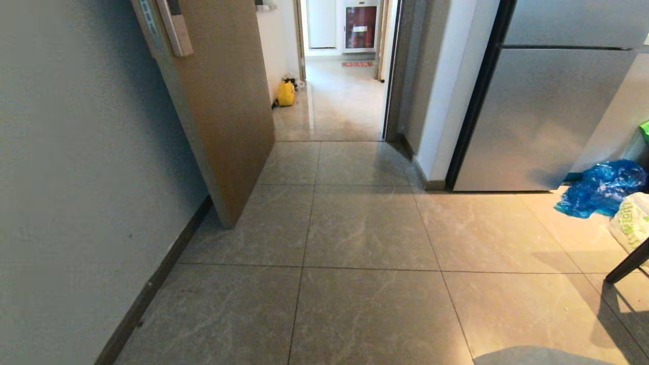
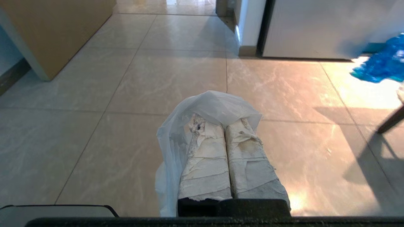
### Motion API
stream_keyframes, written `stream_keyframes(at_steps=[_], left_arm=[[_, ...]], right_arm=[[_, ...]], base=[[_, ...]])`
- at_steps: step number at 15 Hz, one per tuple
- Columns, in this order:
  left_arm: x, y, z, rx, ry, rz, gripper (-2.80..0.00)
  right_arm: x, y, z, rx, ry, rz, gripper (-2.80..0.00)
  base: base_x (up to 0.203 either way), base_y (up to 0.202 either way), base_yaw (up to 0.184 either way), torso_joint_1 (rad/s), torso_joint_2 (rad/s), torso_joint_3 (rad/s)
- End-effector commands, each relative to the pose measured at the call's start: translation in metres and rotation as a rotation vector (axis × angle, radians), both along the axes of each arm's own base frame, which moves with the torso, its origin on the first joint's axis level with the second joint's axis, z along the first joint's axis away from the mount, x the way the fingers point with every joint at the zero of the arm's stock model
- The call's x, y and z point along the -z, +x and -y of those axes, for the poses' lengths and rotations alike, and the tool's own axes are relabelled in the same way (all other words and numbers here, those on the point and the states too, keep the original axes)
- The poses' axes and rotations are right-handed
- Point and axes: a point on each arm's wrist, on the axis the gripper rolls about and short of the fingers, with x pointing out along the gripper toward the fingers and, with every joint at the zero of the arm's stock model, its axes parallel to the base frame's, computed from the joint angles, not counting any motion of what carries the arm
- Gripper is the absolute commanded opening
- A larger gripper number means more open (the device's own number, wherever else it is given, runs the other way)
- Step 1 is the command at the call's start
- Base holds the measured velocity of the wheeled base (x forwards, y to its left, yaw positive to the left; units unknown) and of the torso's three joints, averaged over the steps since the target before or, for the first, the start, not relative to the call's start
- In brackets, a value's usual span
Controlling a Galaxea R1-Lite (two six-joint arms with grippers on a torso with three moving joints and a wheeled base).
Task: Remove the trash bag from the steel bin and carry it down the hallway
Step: Put the trash bag at the door
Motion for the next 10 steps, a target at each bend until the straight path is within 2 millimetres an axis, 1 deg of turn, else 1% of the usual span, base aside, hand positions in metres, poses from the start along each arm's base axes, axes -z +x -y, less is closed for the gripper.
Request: stream_keyframes(at_steps=[1, 10], left_arm=[[0.0001, 0.0000, 0.0000, -0.001, -0.002, -0.001, -2.80], [0.0001, 0.0000, 0.0000, -0.001, -0.002, -0.001, -2.80]], right_arm=[[-0.0001, 0.0001, 0.0000, 0.000, -0.001, -0.001, -2.80], [-0.0001, 0.0001, 0.0000, 0.000, -0.001, -0.001, -2.80]], base=[[0.192, 0.000, -0.001, 0.007, 0.00, 0.002], [0.193, 0.000, 0.000, 0.001, 0.00, 0.003]])
